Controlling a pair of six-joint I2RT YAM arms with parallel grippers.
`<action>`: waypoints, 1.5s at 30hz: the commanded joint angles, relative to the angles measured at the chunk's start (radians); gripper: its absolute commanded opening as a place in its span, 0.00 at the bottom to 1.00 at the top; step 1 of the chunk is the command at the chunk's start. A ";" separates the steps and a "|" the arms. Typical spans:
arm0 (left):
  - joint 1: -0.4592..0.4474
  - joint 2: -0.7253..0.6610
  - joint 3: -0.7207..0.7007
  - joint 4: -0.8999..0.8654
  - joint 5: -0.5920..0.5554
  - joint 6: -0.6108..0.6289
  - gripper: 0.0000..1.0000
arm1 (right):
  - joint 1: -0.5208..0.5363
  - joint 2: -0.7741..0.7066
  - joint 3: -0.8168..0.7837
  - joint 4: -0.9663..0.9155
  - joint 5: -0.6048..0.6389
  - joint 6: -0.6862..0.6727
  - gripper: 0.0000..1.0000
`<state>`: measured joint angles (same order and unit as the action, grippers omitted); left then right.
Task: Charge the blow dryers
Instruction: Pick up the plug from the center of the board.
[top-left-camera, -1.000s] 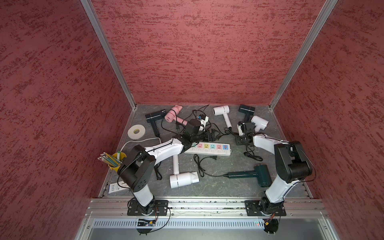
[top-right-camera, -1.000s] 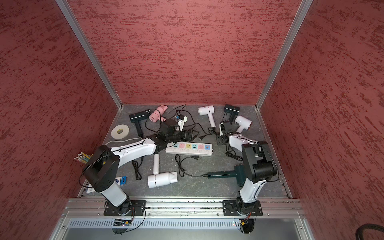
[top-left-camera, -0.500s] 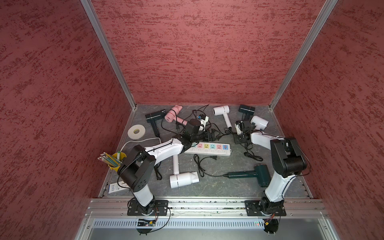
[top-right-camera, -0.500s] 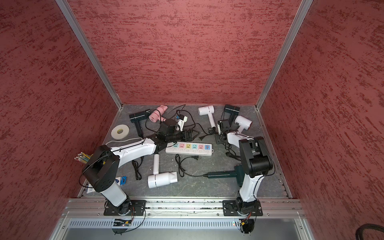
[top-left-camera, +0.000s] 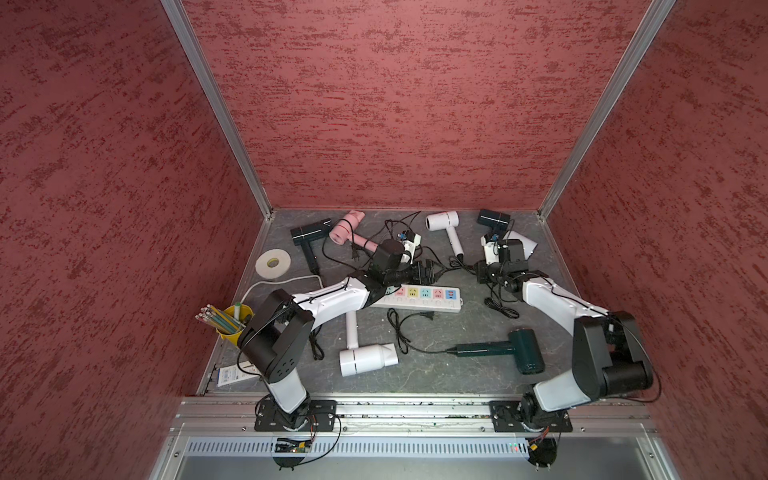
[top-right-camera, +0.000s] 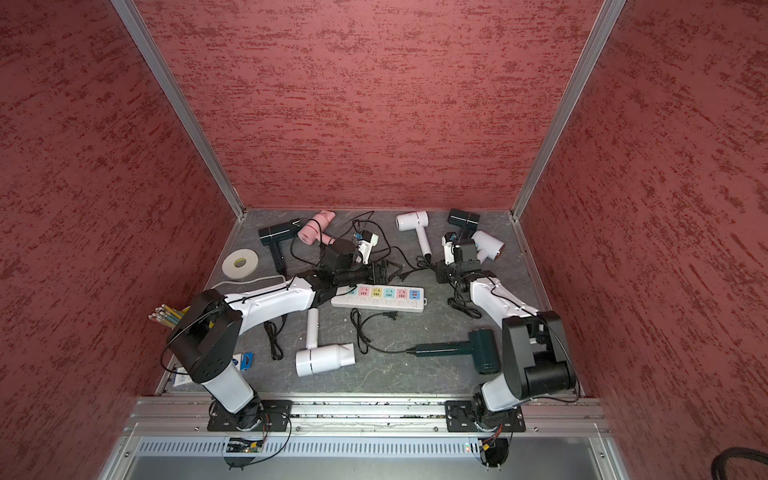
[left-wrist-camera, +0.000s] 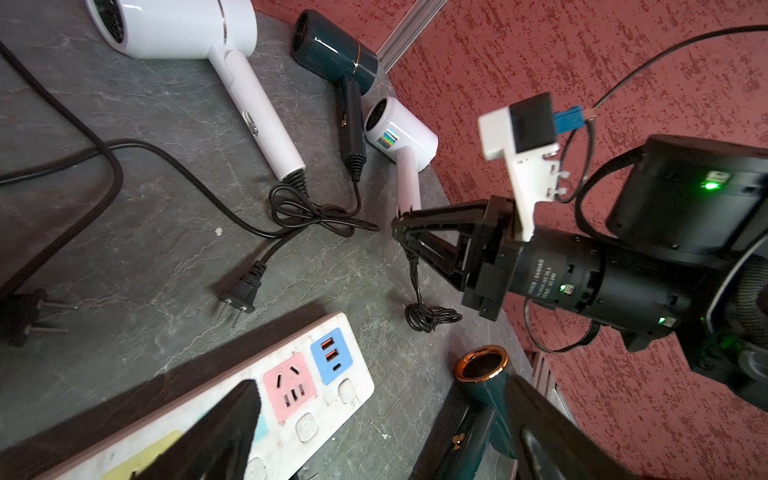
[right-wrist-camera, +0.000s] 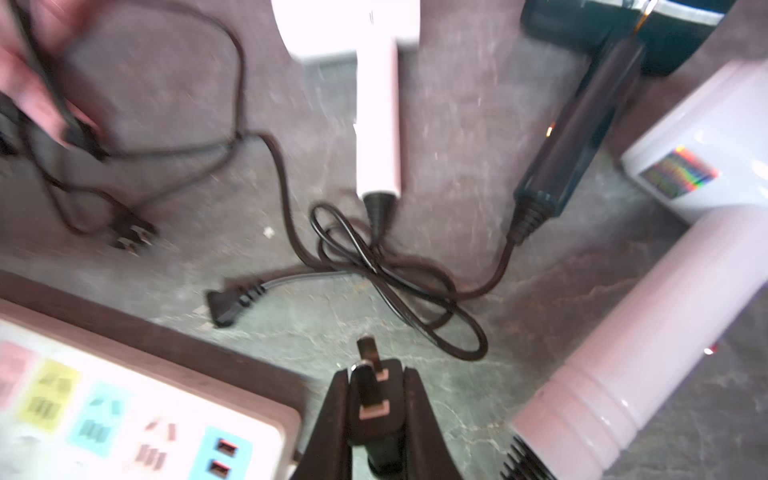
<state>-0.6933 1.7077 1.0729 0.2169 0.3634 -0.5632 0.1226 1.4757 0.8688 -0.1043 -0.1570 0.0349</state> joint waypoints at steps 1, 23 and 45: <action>-0.025 0.056 0.040 0.071 0.022 0.006 0.92 | -0.036 -0.080 -0.032 0.113 -0.132 0.059 0.00; -0.127 0.461 0.548 0.049 0.095 0.067 0.87 | -0.222 -0.180 -0.123 0.403 -0.712 0.360 0.00; -0.126 0.538 0.607 0.105 0.179 0.023 0.59 | -0.238 -0.105 -0.074 0.380 -0.891 0.456 0.00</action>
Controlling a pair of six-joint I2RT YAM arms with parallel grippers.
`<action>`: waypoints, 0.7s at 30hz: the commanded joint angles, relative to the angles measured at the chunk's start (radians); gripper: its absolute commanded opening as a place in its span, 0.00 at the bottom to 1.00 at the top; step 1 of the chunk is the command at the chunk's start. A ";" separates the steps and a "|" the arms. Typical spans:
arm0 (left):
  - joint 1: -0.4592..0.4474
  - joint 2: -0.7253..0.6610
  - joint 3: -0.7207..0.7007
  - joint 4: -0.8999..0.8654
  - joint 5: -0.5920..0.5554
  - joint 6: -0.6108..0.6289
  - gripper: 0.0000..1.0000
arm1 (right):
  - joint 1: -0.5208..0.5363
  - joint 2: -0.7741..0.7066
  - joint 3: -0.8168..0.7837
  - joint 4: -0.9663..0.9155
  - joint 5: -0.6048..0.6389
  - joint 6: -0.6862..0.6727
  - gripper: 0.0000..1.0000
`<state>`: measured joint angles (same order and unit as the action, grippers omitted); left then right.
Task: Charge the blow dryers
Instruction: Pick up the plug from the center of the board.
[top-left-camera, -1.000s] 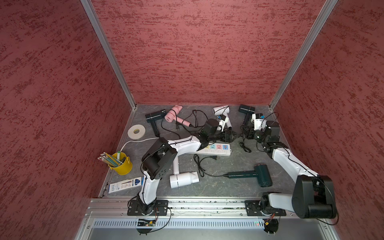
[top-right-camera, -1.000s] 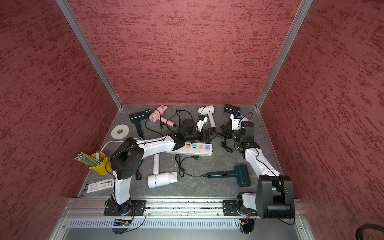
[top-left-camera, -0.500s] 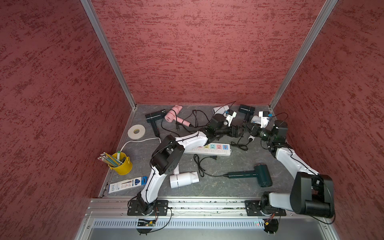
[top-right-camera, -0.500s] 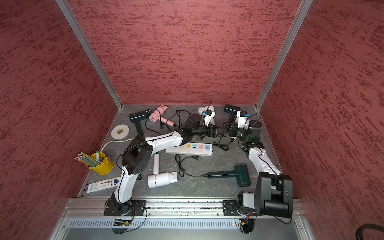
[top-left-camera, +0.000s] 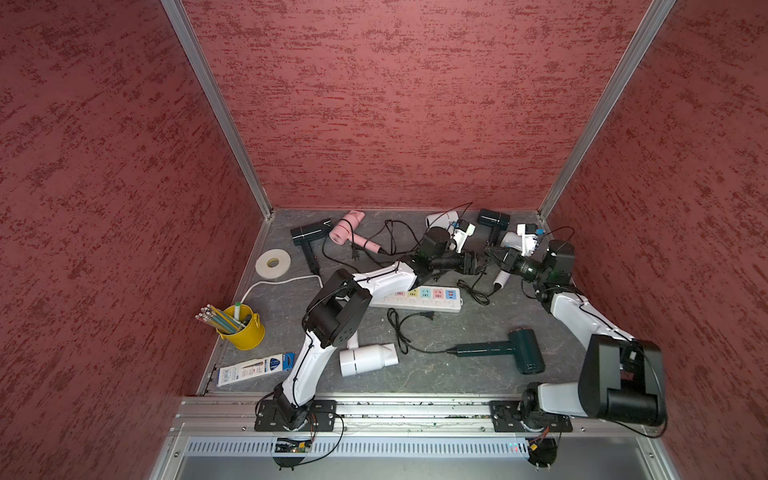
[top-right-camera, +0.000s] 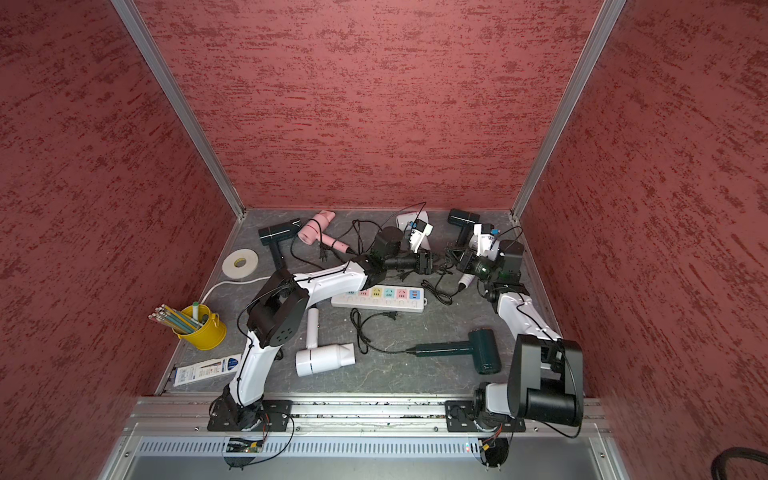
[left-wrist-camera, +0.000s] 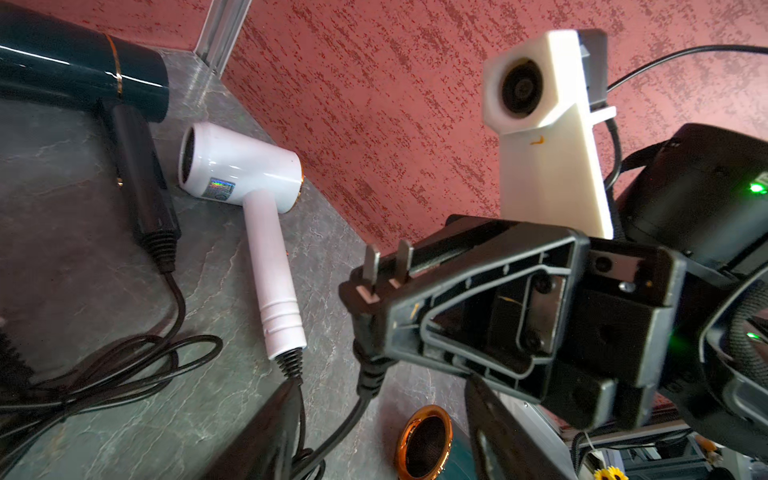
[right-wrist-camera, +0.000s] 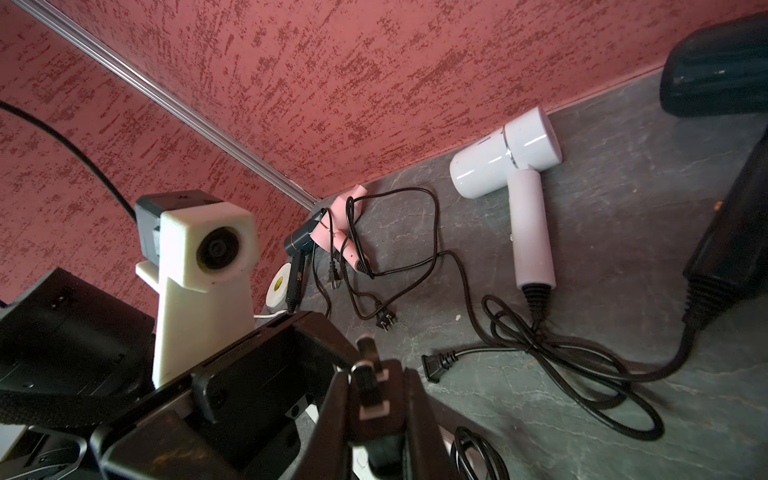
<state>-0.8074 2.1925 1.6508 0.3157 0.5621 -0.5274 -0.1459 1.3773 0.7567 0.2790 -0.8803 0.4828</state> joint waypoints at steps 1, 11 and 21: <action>-0.013 0.057 0.033 0.006 -0.016 -0.017 0.56 | 0.031 -0.005 0.038 -0.005 -0.172 0.008 0.00; -0.018 0.093 0.059 -0.009 -0.030 -0.032 0.52 | 0.032 -0.028 0.043 -0.040 -0.186 -0.003 0.00; -0.021 0.084 0.012 -0.008 -0.036 -0.016 0.58 | 0.032 -0.057 0.057 -0.099 -0.167 -0.028 0.00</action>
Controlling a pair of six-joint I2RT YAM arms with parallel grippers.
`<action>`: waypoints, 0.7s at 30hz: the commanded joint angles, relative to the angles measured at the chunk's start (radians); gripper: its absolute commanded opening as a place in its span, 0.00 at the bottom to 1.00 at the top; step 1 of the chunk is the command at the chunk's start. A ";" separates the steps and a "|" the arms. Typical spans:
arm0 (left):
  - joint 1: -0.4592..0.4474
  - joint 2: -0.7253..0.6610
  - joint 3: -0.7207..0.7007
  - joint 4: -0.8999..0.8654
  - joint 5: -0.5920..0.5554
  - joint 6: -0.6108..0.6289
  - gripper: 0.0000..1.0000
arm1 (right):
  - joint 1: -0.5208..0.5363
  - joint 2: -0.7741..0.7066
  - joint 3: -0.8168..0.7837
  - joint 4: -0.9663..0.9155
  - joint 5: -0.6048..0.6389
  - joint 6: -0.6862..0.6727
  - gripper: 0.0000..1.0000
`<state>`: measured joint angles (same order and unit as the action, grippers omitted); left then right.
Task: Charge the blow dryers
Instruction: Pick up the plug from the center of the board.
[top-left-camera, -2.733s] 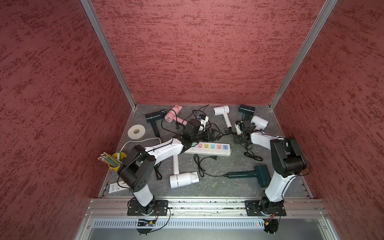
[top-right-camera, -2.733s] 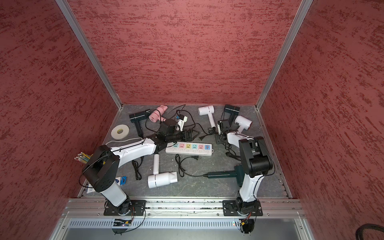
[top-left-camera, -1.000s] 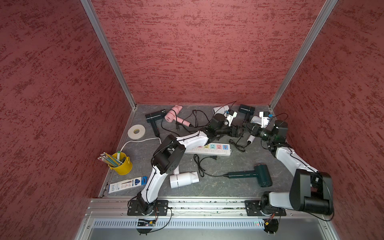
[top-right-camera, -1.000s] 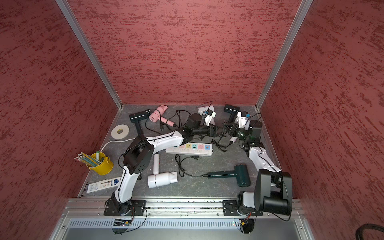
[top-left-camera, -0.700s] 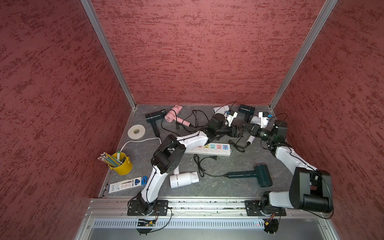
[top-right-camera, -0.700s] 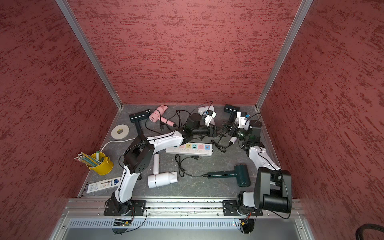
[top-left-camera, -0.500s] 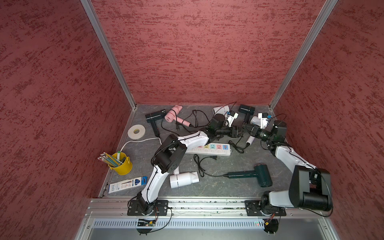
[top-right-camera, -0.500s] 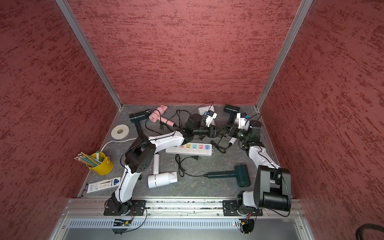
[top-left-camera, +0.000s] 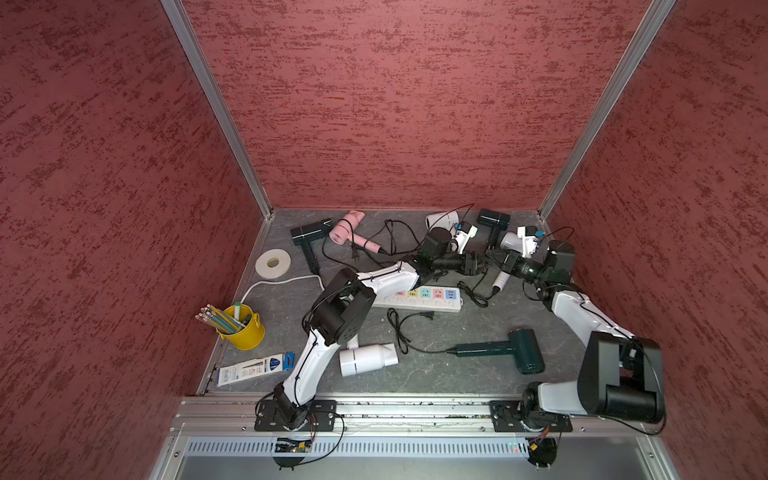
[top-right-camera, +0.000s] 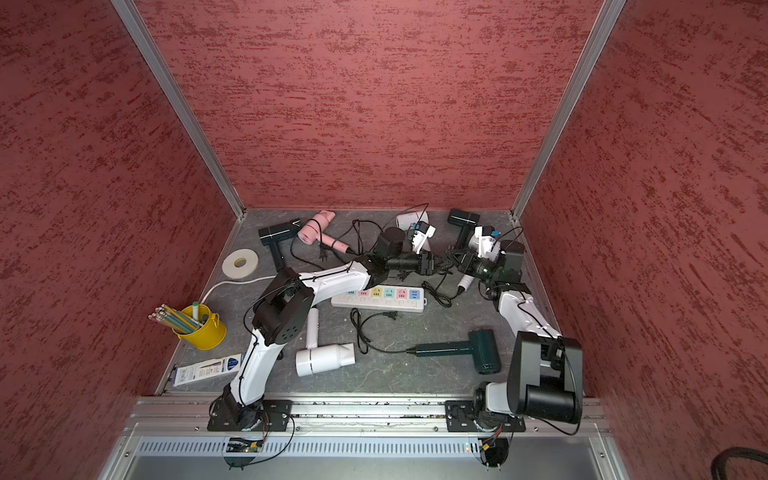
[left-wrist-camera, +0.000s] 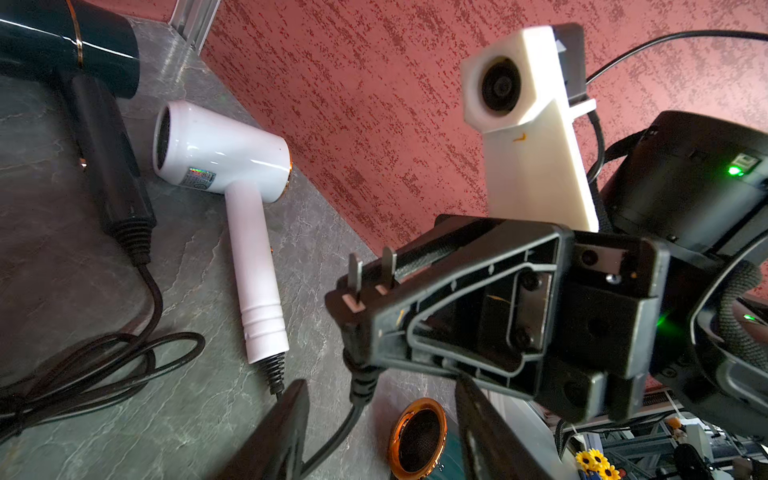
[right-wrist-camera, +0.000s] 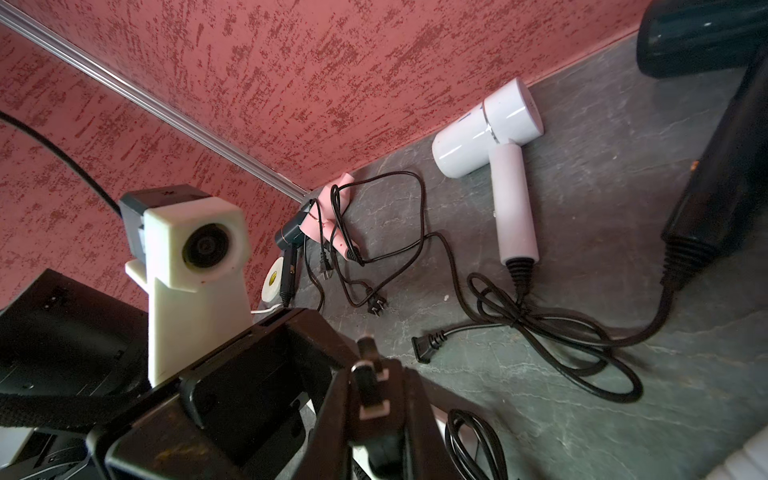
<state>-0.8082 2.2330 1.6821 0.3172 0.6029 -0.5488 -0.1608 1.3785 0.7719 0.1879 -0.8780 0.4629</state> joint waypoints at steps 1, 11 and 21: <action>-0.018 0.038 -0.032 0.002 -0.075 0.006 0.57 | 0.048 -0.062 0.043 -0.013 -0.167 -0.013 0.00; 0.012 0.017 -0.134 0.211 0.097 -0.013 0.50 | 0.046 -0.072 0.049 -0.044 -0.178 -0.014 0.00; 0.004 0.030 -0.092 0.123 0.101 0.038 0.48 | 0.048 -0.064 0.028 -0.025 -0.201 -0.010 0.00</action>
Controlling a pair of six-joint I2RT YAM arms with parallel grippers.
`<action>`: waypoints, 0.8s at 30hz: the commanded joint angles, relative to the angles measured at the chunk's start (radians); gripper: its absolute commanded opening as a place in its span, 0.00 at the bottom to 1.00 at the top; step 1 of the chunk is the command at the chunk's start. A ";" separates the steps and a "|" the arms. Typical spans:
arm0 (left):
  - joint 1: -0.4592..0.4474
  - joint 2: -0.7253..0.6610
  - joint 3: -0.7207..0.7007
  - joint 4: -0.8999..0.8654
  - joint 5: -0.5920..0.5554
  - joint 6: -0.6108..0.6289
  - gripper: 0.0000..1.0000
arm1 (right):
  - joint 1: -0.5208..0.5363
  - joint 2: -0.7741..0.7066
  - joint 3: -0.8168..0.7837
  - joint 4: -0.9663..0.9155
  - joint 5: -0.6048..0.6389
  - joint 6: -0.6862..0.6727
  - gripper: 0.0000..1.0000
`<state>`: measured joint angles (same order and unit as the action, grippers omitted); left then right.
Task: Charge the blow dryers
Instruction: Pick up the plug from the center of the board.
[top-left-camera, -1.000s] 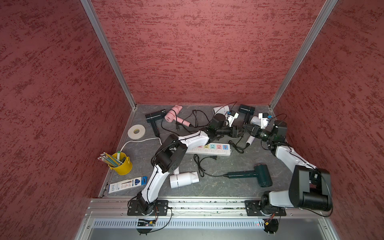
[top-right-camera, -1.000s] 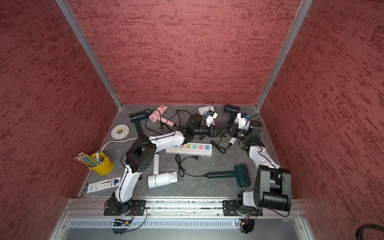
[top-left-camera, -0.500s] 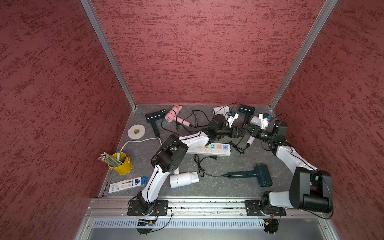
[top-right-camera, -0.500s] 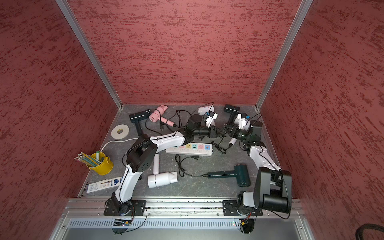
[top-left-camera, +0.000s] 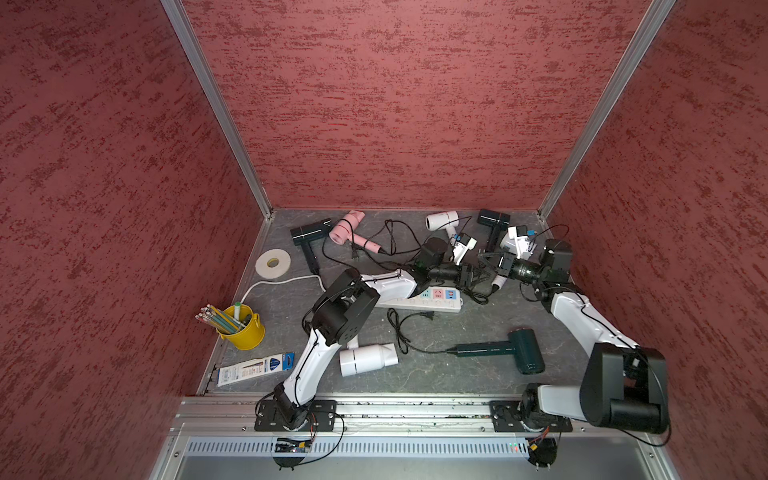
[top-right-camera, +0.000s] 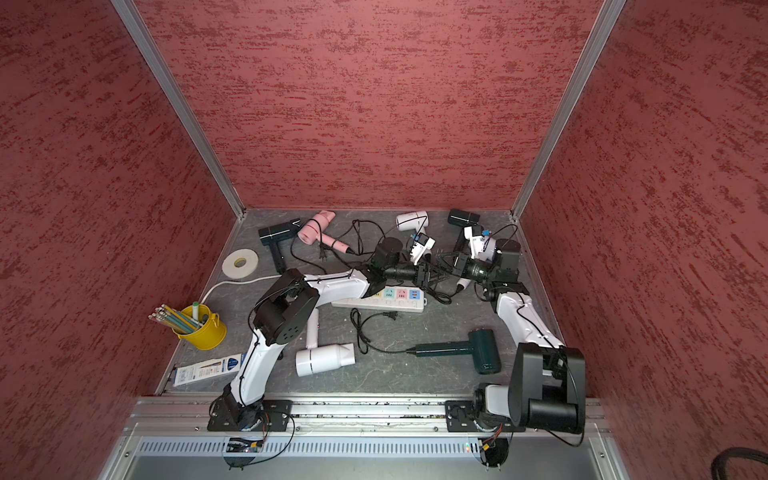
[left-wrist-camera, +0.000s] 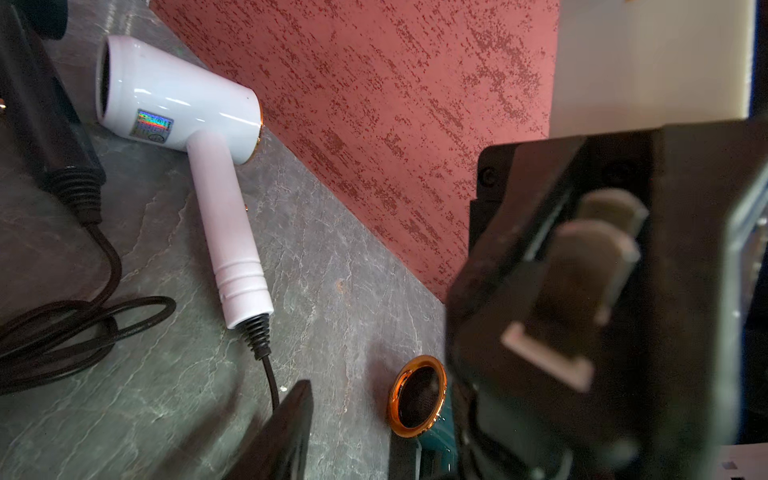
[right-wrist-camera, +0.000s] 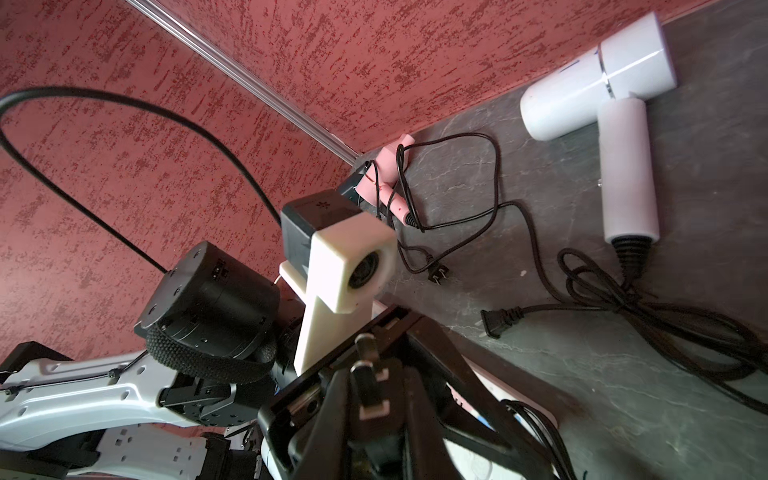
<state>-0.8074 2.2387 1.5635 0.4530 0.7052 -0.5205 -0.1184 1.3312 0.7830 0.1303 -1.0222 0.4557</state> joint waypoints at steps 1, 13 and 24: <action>0.004 0.025 0.033 -0.011 -0.001 0.007 0.45 | 0.005 -0.016 0.015 0.031 -0.058 -0.004 0.00; 0.002 0.008 -0.012 0.149 -0.016 -0.133 0.07 | 0.006 -0.029 -0.003 -0.007 0.000 -0.040 0.13; 0.013 -0.047 -0.123 0.291 -0.143 -0.324 0.04 | 0.006 -0.222 -0.139 0.050 0.201 0.007 0.60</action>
<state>-0.8013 2.2383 1.4559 0.6552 0.6224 -0.7605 -0.1173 1.1606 0.6857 0.1314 -0.8963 0.4374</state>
